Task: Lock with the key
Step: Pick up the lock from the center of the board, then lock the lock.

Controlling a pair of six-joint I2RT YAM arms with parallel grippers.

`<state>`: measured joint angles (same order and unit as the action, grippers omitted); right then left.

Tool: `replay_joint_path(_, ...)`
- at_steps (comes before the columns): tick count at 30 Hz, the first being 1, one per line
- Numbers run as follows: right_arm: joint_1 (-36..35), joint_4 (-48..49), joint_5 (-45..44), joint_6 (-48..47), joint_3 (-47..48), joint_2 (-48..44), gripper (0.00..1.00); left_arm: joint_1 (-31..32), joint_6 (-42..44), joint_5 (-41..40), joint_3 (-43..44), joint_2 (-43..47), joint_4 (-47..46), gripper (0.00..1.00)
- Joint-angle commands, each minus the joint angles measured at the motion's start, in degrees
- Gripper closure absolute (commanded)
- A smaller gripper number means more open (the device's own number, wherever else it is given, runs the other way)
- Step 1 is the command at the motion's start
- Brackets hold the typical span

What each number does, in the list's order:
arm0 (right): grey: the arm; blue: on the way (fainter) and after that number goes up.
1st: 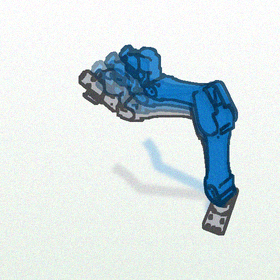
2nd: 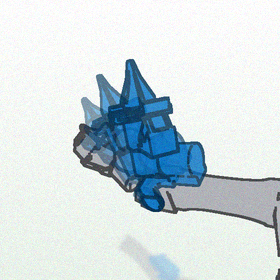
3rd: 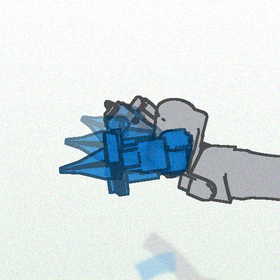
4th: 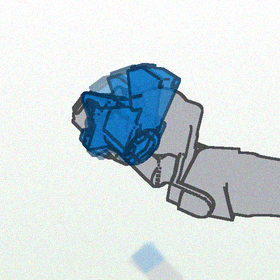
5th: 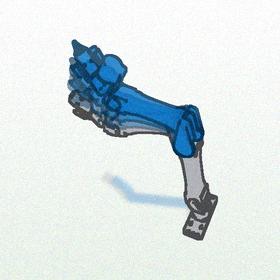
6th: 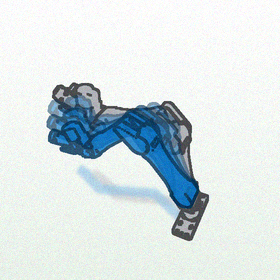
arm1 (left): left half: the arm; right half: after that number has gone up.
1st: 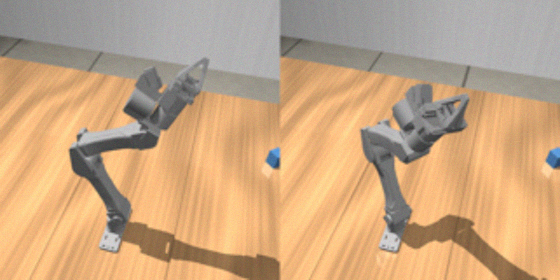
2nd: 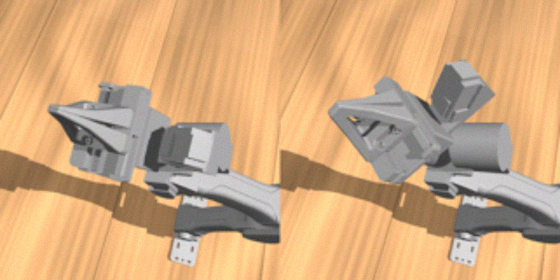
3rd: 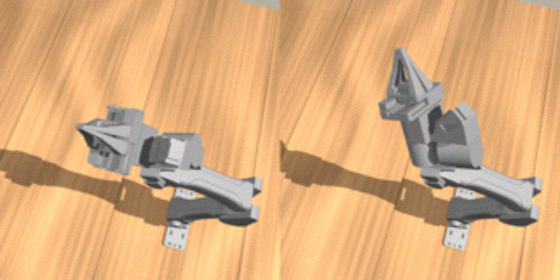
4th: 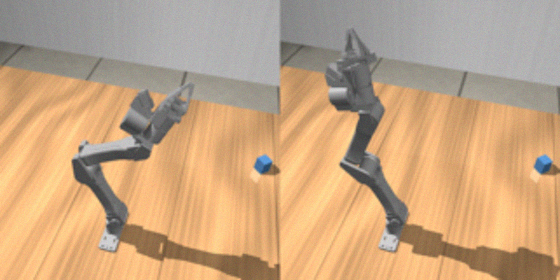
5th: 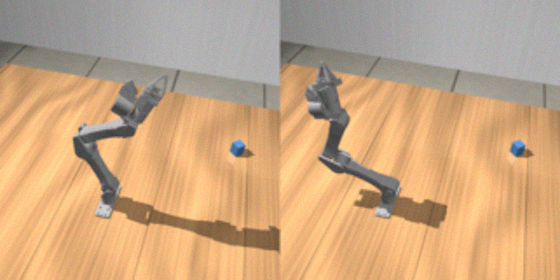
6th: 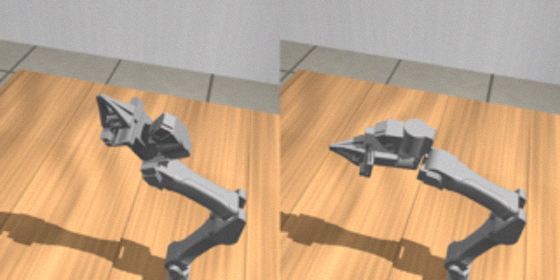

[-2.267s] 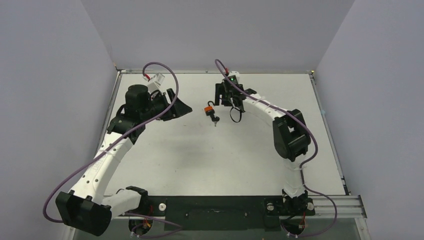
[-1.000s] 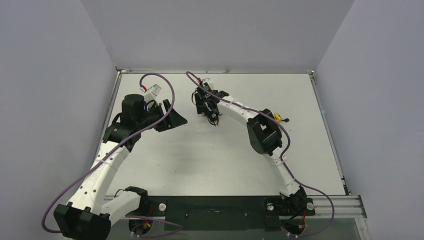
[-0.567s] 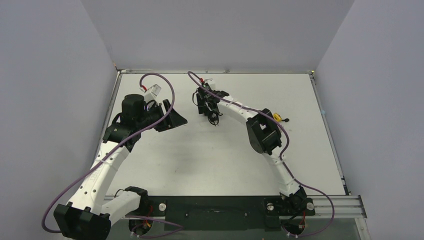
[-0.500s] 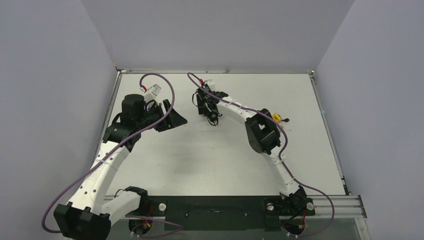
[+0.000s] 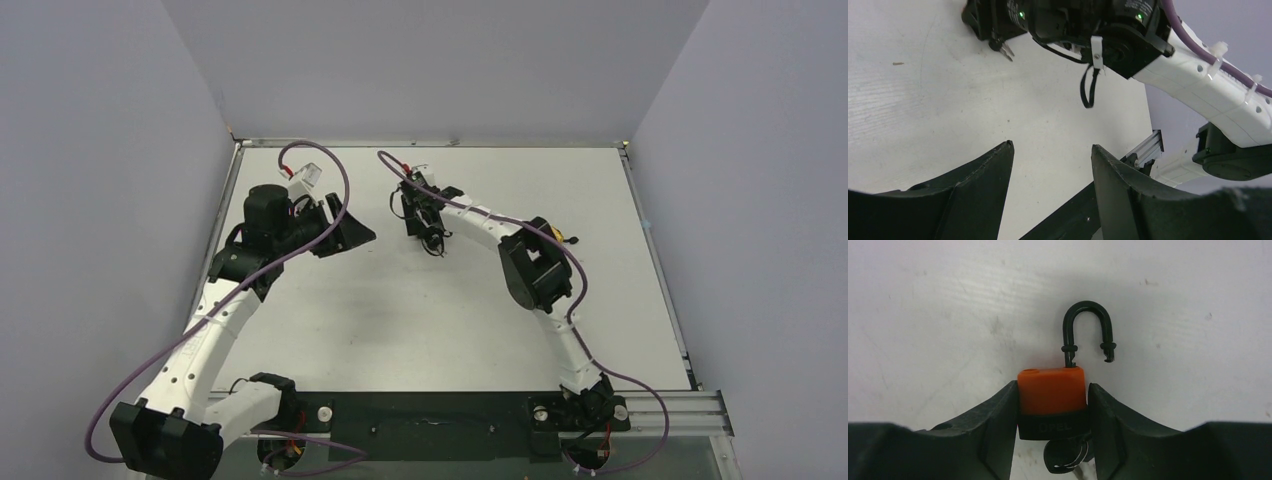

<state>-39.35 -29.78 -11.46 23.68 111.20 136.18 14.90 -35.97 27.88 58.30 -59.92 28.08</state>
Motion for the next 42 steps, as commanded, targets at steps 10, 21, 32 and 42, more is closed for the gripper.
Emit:
replay_joint_path(10,5.2,3.4,25.7,-2.3,-26.9,-44.6,1.0,2.8,5.0,4.0,9.1,-1.6,-17.1,0.44)
replay_joint_path(21,4.5,7.3,48.2,-1.6,-39.5,-70.6,1.0,9.8,15.5,24.5,25.4,-9.2,-18.4,0.45)
replay_joint_path(32,3.6,8.0,54.8,0.4,-40.7,-81.3,1.0,12.0,14.4,36.6,27.1,-10.9,-17.0,0.47)
replay_joint_path(42,1.8,8.2,56.3,1.4,-38.3,-82.8,1.0,15.0,13.0,39.8,26.1,-11.4,-16.9,0.5)
